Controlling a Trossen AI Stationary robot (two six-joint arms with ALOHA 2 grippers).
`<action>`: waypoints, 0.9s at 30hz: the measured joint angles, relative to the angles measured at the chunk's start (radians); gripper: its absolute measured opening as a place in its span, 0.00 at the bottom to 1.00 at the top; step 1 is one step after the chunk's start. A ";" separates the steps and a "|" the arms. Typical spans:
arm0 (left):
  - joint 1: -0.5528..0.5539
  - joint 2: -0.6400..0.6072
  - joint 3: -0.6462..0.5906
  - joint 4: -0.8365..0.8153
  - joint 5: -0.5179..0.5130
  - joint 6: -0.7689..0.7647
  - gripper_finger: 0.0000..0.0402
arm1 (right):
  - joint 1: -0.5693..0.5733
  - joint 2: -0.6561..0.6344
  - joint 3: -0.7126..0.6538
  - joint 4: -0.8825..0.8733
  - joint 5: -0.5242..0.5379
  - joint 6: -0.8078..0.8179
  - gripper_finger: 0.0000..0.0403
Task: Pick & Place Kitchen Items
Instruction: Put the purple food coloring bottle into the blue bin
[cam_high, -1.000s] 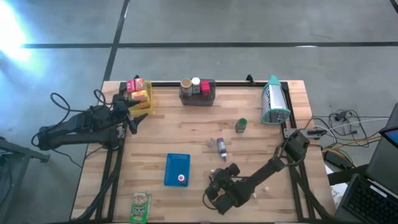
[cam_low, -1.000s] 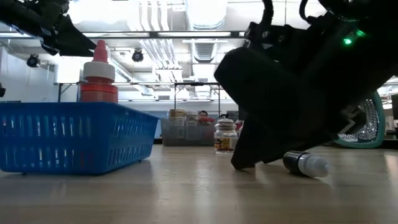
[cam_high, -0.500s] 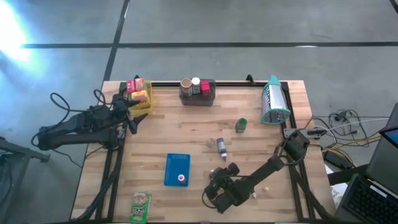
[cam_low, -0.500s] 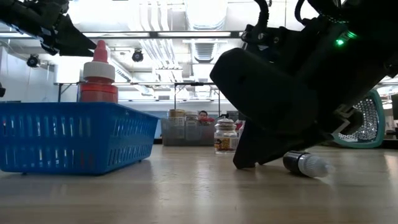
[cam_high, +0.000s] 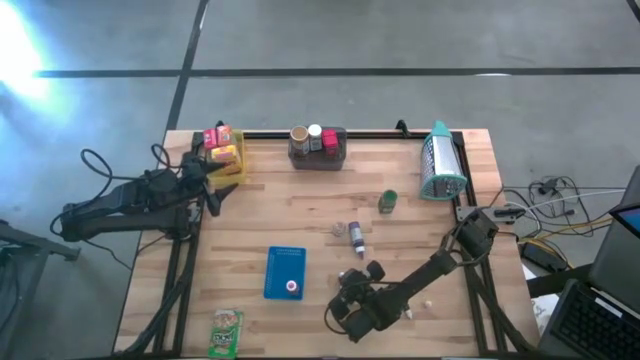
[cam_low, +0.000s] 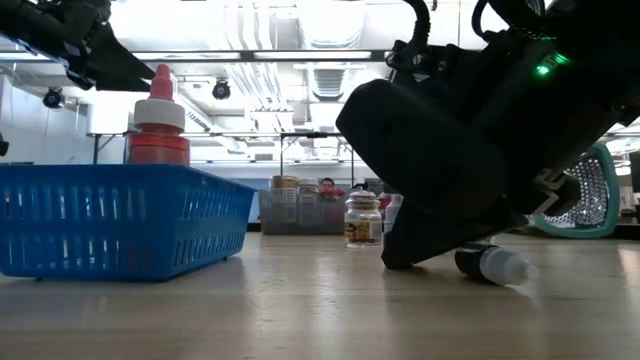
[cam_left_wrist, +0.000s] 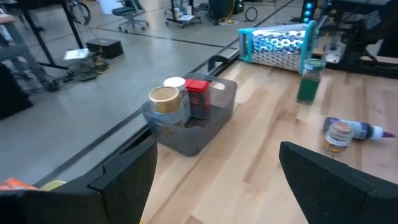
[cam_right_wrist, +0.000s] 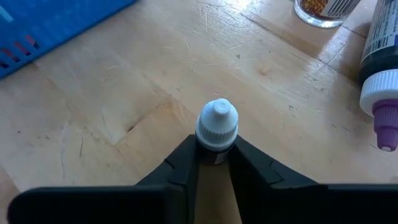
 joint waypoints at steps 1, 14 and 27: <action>0.000 0.000 0.000 0.000 0.015 -0.008 0.85 | 0.000 0.000 0.000 0.000 0.000 -0.002 0.15; 0.000 0.000 0.000 -0.007 0.097 -0.041 0.85 | 0.002 -0.081 0.008 0.009 -0.086 -0.232 0.15; 0.000 0.102 -0.002 0.042 0.390 -0.143 0.85 | -0.013 -0.269 0.004 0.024 -0.237 -0.457 0.16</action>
